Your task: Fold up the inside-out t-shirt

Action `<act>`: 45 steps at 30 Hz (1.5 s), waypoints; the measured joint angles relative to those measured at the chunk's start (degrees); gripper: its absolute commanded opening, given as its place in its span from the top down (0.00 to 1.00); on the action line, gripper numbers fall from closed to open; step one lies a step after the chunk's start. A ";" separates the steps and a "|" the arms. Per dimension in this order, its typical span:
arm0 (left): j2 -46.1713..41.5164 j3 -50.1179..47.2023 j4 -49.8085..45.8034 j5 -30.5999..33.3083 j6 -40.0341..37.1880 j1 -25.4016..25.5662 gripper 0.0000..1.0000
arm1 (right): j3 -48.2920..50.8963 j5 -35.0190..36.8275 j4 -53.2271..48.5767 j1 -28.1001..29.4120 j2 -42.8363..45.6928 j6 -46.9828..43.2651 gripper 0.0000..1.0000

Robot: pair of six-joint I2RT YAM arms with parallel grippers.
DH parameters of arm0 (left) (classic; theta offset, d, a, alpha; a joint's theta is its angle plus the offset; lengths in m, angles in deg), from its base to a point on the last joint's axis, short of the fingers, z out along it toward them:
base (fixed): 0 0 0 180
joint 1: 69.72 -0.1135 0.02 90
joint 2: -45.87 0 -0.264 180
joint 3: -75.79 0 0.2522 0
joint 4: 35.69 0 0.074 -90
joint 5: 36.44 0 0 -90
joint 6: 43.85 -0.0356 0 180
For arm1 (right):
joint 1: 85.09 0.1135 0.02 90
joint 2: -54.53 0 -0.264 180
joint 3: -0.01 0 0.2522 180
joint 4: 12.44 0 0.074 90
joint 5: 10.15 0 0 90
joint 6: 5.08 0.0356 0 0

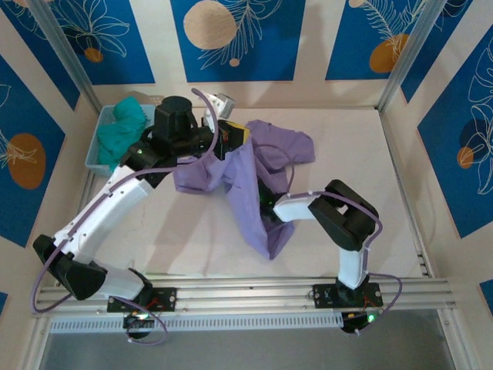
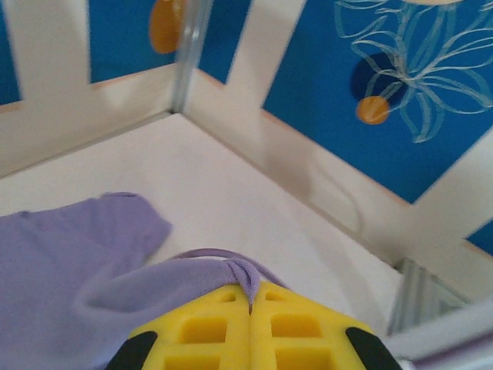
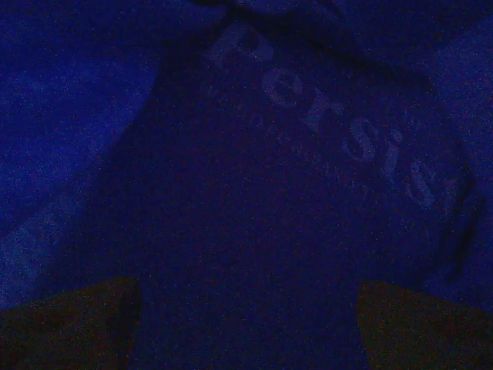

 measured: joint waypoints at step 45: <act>-8.35 -0.92 7.93 3.67 0.09 -2.45 1.00 | -30.14 -18.88 -38.36 -12.09 -13.11 7.32 1.00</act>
